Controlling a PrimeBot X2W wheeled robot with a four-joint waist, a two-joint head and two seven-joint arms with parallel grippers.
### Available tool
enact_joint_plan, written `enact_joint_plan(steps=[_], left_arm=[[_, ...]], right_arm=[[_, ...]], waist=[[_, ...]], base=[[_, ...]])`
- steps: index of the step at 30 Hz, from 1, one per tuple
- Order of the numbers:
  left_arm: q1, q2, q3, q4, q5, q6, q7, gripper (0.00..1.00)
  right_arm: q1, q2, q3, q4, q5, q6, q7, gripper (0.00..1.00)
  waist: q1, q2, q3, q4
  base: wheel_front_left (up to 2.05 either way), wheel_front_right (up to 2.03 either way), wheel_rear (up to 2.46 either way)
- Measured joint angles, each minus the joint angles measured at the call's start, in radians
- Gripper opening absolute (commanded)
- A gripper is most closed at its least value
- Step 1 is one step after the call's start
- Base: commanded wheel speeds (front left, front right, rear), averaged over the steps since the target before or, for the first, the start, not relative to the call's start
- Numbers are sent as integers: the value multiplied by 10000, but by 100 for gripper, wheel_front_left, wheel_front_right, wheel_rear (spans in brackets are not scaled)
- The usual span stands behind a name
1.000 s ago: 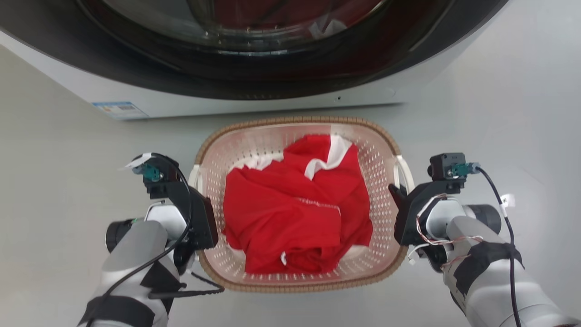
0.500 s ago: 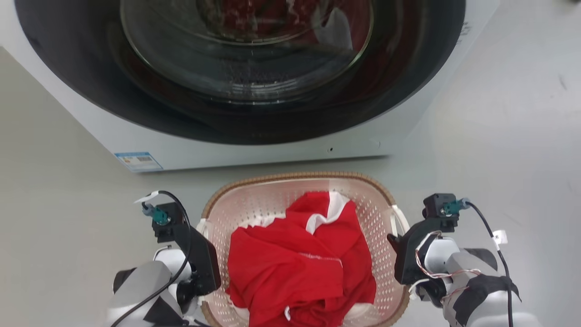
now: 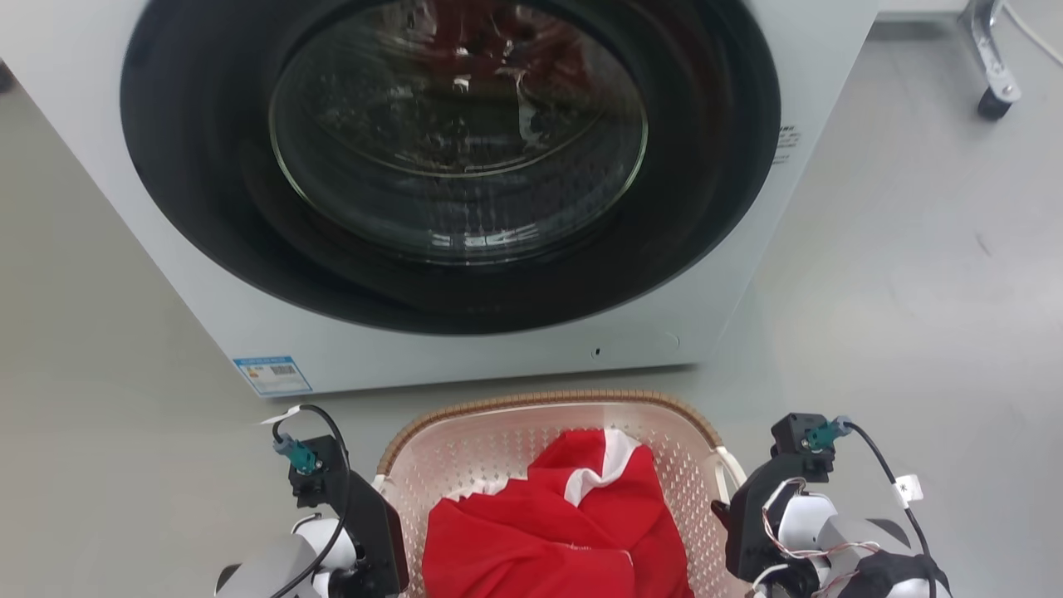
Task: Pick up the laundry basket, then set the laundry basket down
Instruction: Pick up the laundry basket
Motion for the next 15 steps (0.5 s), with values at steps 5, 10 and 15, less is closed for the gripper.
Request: enact_joint_plan(steps=[5, 10, 15], left_arm=[[242, -2, -161, -33, -284, 100, 226, 0], [431, -2, -265, -79, -416, 226, 424, 0], [569, 4, -343, -96, -510, 272, 583, 0]], right_arm=[[194, 13, 27, 104, 84, 0, 178, 0], [414, 27, 58, 142, 207, 0, 374, 0], [437, 35, 94, 174, 267, 0, 527, 0]], waist=[[0, 0, -496, -8], [0, 0, -938, 8], [1, 0, -1273, 34]], base=[[0, 0, 0], [0, 0, 0], [0, 0, 0]])
